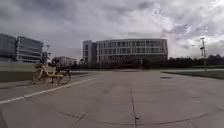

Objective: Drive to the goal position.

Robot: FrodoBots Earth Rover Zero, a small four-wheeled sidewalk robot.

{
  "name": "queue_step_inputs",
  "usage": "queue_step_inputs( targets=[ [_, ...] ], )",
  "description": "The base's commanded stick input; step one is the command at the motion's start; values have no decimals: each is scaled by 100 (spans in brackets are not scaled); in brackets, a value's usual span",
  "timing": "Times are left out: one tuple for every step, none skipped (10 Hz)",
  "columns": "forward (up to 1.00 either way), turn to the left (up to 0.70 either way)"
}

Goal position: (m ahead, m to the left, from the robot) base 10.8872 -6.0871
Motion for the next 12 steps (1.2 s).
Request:
queue_step_inputs(
  targets=[
    [100, 0],
    [100, 0],
    [100, 0],
    [100, 0],
    [100, 0],
    [100, 0],
    [100, 0],
    [100, 0],
    [100, 0],
    [100, 0],
    [100, 0],
    [100, 0]
  ],
)
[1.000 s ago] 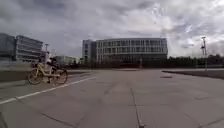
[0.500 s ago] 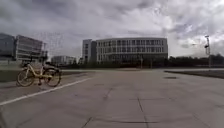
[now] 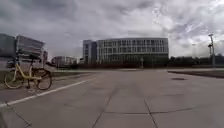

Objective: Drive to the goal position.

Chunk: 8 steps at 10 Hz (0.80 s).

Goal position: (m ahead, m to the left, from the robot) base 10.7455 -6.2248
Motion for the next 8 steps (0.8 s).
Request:
queue_step_inputs(
  targets=[
    [100, 0],
    [100, 0],
    [100, 0],
    [100, 0],
    [100, 0],
    [100, 0],
    [100, 0],
    [100, 0]
  ],
)
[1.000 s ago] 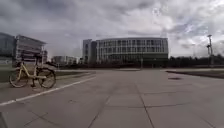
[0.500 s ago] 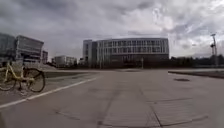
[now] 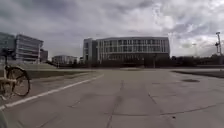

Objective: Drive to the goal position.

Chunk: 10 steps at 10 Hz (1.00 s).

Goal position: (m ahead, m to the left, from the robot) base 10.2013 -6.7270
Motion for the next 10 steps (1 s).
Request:
queue_step_inputs(
  targets=[
    [100, 0],
    [100, 0],
    [100, 0],
    [100, 0],
    [100, 0],
    [100, 0],
    [100, 0],
    [100, 0],
    [100, 0],
    [100, 0]
  ],
)
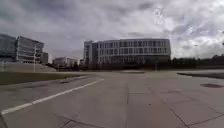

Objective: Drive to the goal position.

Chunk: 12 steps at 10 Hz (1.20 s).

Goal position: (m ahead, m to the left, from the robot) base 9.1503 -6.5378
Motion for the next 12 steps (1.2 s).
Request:
queue_step_inputs(
  targets=[
    [100, 0],
    [100, 0],
    [100, 0],
    [100, 0],
    [100, 0],
    [100, 0],
    [100, 0],
    [100, 0],
    [100, 0],
    [100, 0],
    [100, 0],
    [100, 0]
  ],
)
